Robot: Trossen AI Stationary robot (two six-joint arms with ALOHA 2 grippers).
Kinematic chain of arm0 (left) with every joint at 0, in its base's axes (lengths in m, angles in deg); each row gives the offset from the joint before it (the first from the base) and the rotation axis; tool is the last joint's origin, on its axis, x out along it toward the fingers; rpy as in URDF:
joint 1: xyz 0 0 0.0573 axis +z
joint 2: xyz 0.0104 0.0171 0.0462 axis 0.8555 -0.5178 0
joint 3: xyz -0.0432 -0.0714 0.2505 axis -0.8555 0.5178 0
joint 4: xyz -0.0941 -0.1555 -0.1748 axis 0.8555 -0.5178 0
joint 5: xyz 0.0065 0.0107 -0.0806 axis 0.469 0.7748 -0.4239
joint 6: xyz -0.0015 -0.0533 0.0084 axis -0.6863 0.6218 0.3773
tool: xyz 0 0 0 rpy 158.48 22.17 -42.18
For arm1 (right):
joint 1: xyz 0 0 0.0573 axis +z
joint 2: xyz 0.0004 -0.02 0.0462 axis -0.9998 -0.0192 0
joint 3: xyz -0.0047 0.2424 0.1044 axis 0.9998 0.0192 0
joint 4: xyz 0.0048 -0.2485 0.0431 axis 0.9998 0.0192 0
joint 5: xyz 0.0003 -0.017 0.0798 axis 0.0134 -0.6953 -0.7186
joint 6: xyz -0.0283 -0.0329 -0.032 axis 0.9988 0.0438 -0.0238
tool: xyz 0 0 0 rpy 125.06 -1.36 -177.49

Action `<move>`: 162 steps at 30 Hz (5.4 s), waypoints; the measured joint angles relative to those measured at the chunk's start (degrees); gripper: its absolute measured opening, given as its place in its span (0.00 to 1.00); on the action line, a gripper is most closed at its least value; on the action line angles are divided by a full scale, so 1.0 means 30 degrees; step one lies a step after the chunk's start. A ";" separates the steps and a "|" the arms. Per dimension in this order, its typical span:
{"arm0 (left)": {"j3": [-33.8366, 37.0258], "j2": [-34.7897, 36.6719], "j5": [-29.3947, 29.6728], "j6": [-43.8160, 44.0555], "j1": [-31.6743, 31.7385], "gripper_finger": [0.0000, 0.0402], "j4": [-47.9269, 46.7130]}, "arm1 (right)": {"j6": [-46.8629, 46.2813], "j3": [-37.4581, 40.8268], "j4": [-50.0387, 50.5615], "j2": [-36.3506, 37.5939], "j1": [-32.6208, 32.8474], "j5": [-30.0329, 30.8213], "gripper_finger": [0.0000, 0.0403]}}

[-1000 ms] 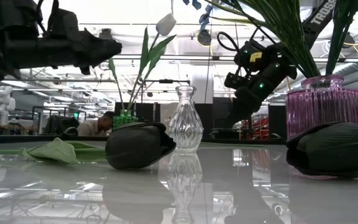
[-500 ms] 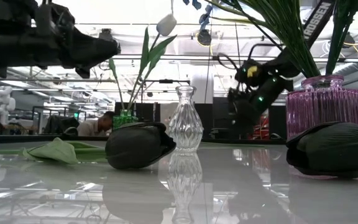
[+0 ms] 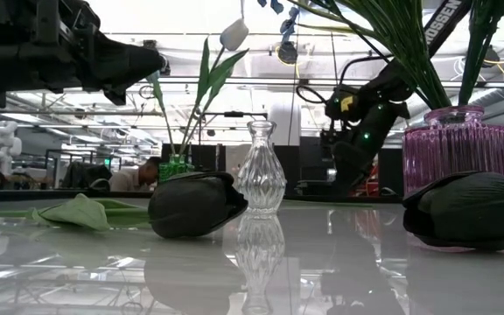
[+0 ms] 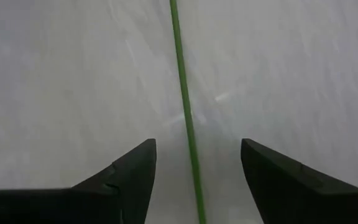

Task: Sort flowers into vase by color
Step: Put the top black flower into the transparent vase

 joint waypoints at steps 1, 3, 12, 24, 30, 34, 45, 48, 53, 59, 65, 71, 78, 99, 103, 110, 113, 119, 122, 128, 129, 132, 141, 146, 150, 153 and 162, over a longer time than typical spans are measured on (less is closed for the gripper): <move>0.0000 0.0000 0.0000 0.0000 0.0000 0.24 -0.0006 | -0.0020 -0.0007 0.0292 0.0000 0.0000 0.0122 0.56; 0.0000 0.0000 0.0000 -0.0006 0.0000 0.24 -0.0006 | -0.0062 0.0013 0.0675 -0.0151 0.0007 0.0623 0.56; -0.0007 0.0000 0.0000 0.0190 0.0000 0.24 -0.0027 | -0.0793 -0.0079 0.1515 -0.0838 0.0109 0.0926 0.56; -0.0022 0.0000 -0.0031 0.0463 -0.0395 0.24 -0.0159 | -0.1489 -0.0052 0.1751 -0.1108 0.0334 -0.0208 0.40; -0.0022 0.0000 -0.0073 0.0350 -0.0532 0.24 -0.0181 | -0.1876 -0.0043 0.1837 -0.1115 0.1518 0.1473 0.21; -0.0022 0.0000 -0.0073 0.0335 -0.0532 0.24 -0.0309 | -0.1878 -0.0026 0.1850 -0.1115 0.2657 0.2940 0.12; -0.0022 0.0000 -0.0073 0.0313 -0.0525 0.24 -0.0435 | -0.2439 0.0068 0.1728 -0.0685 0.4191 0.4823 0.01; -0.0022 0.0000 -0.0073 0.0313 -0.0525 0.24 -0.0437 | -0.2425 0.0161 0.1889 0.0041 0.4227 0.3927 0.01; -0.0022 0.0000 -0.0066 0.0313 -0.0525 0.24 -0.0457 | -0.2297 0.0167 0.2012 0.2149 0.4300 0.2468 0.00; -0.0022 0.0000 -0.0066 0.0313 -0.0525 0.24 -0.0450 | -0.2579 0.0131 0.1874 0.4796 0.4319 0.2439 0.00; -0.0022 -0.0006 -0.0066 0.0321 -0.0525 0.24 -0.0123 | -0.2983 0.0113 0.3572 0.7834 0.4306 0.2613 0.00; -0.0029 -0.0007 -0.0066 -0.0078 -0.0550 0.24 0.0850 | -0.4361 0.0081 0.5772 1.1104 0.4504 0.2464 0.00; -0.0535 -0.0007 -0.0066 -0.0811 -0.0546 0.24 0.2603 | -0.5559 0.0074 0.3864 1.4705 0.5870 0.3307 0.00; -1.4534 -0.0007 -0.1337 -0.2695 -0.0305 0.28 -1.2454 | -0.2767 0.0037 -0.8922 1.1172 1.4723 0.4427 0.00; -1.5187 0.0007 -0.1741 -0.2929 -0.0313 0.39 -1.2500 | -0.2006 0.0037 -0.9396 1.0223 1.5146 0.4996 0.00; -1.5242 -0.0266 -0.1278 -0.4382 -0.0176 0.58 -1.1631 | -0.1524 0.0037 -0.9487 0.9600 1.5089 0.4999 0.00; -1.5242 -0.0585 -0.1129 -0.4531 -0.0053 0.59 -1.1014 | -0.1419 0.0037 -0.9549 0.9587 1.5089 0.5006 0.00; -1.5242 -0.1486 -0.1606 -0.4577 0.0036 0.56 -0.9563 | -0.1419 0.0037 -0.9552 0.9593 1.5081 0.5006 0.00; -1.5405 -0.1962 -0.1832 -0.4663 0.0032 0.53 -0.9273 | -0.1419 0.0037 -0.9538 0.9595 1.5081 0.5025 0.00; -1.6378 -0.2997 -0.2687 -0.4567 0.0022 0.47 -0.9288 | -0.1419 0.0037 -0.9516 0.9595 1.5081 0.5430 0.00; -1.6521 -0.3123 -0.2696 -0.4584 0.0022 0.45 -0.9277 | -0.1419 0.0037 -0.9477 0.9601 1.5081 0.5487 0.00; -1.6659 -0.3232 -0.2688 -0.4677 0.0036 0.41 -0.9293 | -0.1419 0.0037 -0.9399 0.9602 1.5077 0.5516 0.00; -1.6670 -0.3228 -0.2694 -0.4572 0.0027 0.13 -0.9538 | -0.1208 0.0037 -0.9421 0.9602 1.5081 0.5518 0.00; -1.6670 -0.2496 -0.2993 -0.4517 0.0029 0.03 -1.0947 | -0.1468 0.0037 -0.9467 0.9616 1.5081 0.6025 0.12; -1.6670 -0.0649 -0.2666 -0.4096 0.0029 0.04 -1.3961 | -0.1470 0.0037 -0.9230 0.9616 1.5081 0.7233 0.28; -1.6670 0.1417 -0.2542 -0.3647 0.0029 0.04 -1.6882 | -0.1449 0.0037 -0.8934 0.9624 1.5074 0.7778 0.39; -1.3582 0.7225 -0.1634 -0.3024 0.0022 0.04 -1.9456 | -0.1072 0.0044 -0.8345 1.0266 1.5074 0.8102 0.54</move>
